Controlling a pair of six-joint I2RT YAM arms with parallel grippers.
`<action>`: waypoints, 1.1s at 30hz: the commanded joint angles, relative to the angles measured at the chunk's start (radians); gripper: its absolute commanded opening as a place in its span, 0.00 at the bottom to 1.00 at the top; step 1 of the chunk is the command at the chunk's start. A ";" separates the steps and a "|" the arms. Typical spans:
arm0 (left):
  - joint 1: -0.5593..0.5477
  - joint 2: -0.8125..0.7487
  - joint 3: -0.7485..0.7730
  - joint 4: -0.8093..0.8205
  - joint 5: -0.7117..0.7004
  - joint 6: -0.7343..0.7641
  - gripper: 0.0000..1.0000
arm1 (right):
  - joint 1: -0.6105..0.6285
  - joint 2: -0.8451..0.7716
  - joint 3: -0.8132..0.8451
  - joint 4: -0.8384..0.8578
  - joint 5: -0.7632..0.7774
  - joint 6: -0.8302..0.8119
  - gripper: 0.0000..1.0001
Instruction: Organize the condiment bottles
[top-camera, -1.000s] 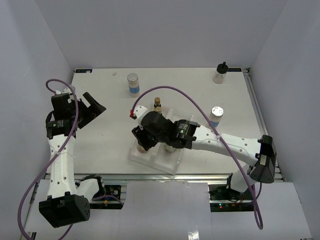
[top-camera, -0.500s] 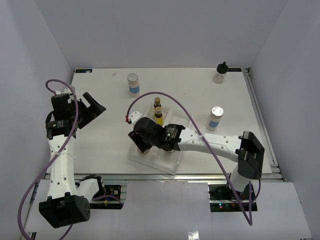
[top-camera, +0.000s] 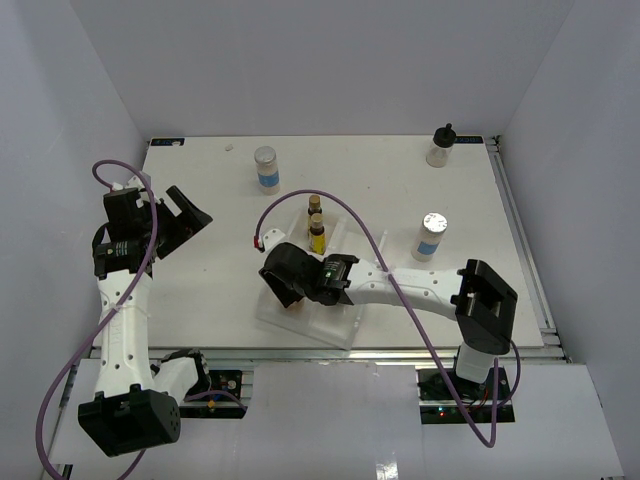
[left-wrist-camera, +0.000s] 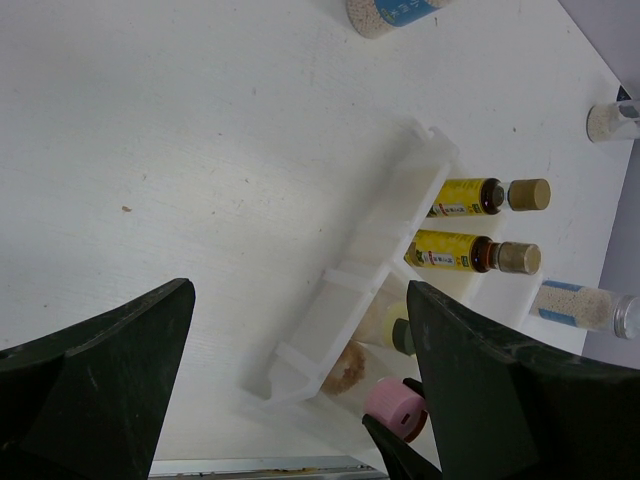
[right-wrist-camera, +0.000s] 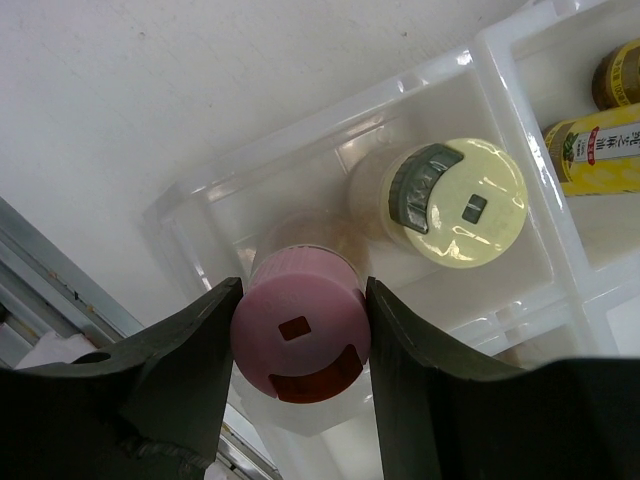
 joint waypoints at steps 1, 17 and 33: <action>0.006 -0.015 -0.011 0.021 0.014 0.007 0.98 | -0.016 -0.001 -0.031 0.081 0.028 0.034 0.41; 0.006 -0.013 -0.011 0.026 0.015 0.003 0.98 | -0.025 -0.006 -0.062 0.087 0.038 0.047 0.67; 0.006 -0.035 -0.011 0.098 0.259 0.094 0.98 | -0.030 -0.249 0.082 -0.231 0.174 0.064 0.85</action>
